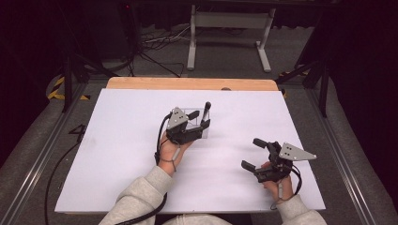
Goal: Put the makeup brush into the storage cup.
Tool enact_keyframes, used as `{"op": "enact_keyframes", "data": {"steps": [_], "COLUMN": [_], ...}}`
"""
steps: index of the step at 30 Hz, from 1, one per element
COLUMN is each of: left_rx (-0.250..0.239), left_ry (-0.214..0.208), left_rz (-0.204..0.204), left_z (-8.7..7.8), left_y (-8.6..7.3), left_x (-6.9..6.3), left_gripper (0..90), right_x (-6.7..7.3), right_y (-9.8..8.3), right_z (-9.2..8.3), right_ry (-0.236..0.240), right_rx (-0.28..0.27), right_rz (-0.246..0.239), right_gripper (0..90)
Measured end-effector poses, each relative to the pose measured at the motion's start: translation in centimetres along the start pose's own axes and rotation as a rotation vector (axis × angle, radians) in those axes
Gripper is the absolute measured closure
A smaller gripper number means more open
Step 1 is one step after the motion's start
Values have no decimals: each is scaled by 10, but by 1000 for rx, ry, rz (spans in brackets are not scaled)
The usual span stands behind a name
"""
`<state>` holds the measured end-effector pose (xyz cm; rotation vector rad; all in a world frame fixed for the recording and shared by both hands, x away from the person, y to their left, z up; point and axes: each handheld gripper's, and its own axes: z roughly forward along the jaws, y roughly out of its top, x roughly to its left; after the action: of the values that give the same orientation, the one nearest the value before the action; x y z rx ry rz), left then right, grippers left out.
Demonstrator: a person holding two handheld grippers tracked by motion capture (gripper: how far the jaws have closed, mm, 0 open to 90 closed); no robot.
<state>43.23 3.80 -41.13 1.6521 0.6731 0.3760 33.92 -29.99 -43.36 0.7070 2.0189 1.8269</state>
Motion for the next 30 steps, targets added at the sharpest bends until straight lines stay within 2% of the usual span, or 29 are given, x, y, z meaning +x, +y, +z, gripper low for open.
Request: {"op": "enact_keyframes", "data": {"steps": [3,4,10,14,21,25,30], "left_rx": [-10,-10,-31,-28,-38,-50,-59], "left_ry": [-37,-37,-89,-116,-136,-150,-154], "left_rz": [-10,-10,-9,8,-4,-29,-21], "left_z": [-9,-9,-32,-48,-77,-92,-104], "left_y": [8,8,22,26,26,26,25], "left_x": [2,2,6,9,17,23,24], "left_gripper": [290,258,160,111,79,65,53], "right_x": [0,0,-1,-1,-3,-4,-5], "right_y": [0,0,2,3,6,7,8], "right_z": [0,0,-1,-1,0,0,0], "right_ry": [-1,-1,-9,-13,-19,-23,-28], "right_rx": [0,0,-3,-4,0,4,6], "right_rz": [-1,-1,1,1,1,2,1], "right_gripper": [8,8,8,7,7,6,6]}}
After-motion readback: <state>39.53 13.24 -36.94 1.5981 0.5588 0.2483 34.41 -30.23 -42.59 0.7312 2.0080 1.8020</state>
